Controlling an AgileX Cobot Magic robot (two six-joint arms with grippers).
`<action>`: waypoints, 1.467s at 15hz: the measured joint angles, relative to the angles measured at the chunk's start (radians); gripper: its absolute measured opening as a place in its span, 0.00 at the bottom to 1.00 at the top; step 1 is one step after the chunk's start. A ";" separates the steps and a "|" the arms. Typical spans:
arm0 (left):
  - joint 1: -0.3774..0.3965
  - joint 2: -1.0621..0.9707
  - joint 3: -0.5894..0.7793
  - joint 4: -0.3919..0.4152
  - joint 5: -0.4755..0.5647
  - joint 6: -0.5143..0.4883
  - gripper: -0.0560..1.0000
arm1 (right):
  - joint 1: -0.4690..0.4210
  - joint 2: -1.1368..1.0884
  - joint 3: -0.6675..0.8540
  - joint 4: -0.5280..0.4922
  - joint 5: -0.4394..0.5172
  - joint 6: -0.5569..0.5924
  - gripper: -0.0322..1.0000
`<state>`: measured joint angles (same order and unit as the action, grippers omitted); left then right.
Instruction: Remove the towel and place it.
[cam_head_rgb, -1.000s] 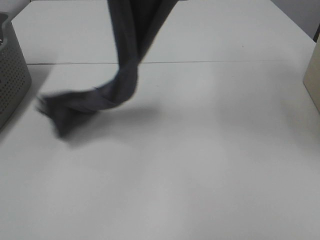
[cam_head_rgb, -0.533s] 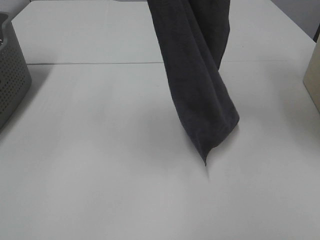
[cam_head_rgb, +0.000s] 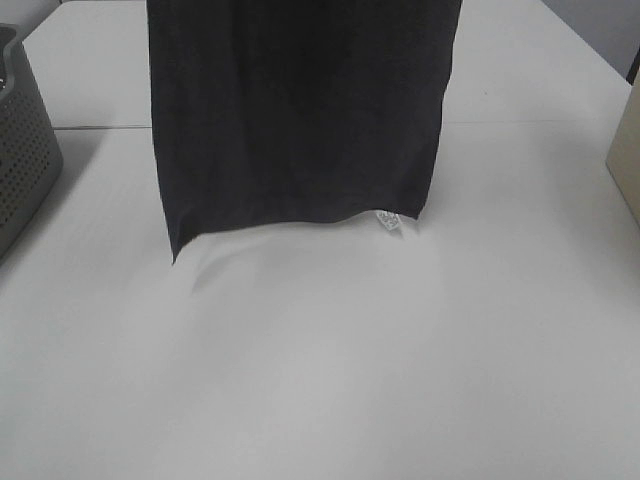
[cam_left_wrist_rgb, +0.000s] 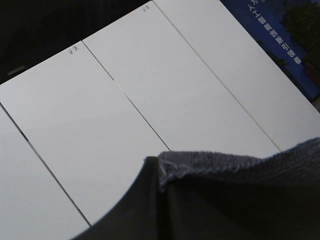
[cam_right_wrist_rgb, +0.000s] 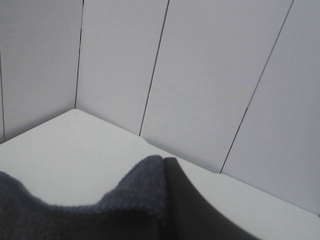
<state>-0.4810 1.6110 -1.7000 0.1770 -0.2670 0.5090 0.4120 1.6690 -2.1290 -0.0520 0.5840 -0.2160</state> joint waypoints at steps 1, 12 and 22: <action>0.018 0.011 0.000 -0.004 -0.030 -0.001 0.05 | 0.000 0.004 0.000 0.000 -0.028 0.001 0.04; 0.180 0.305 -0.144 -0.086 -0.305 -0.049 0.05 | 0.000 0.249 0.000 0.000 -0.384 0.002 0.04; 0.214 0.878 -1.092 -0.078 -0.076 -0.208 0.05 | -0.073 0.443 -0.200 0.052 -0.619 0.020 0.04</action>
<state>-0.2670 2.4890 -2.7920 0.0990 -0.3430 0.3010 0.3390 2.1120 -2.3290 0.0000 -0.0350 -0.1960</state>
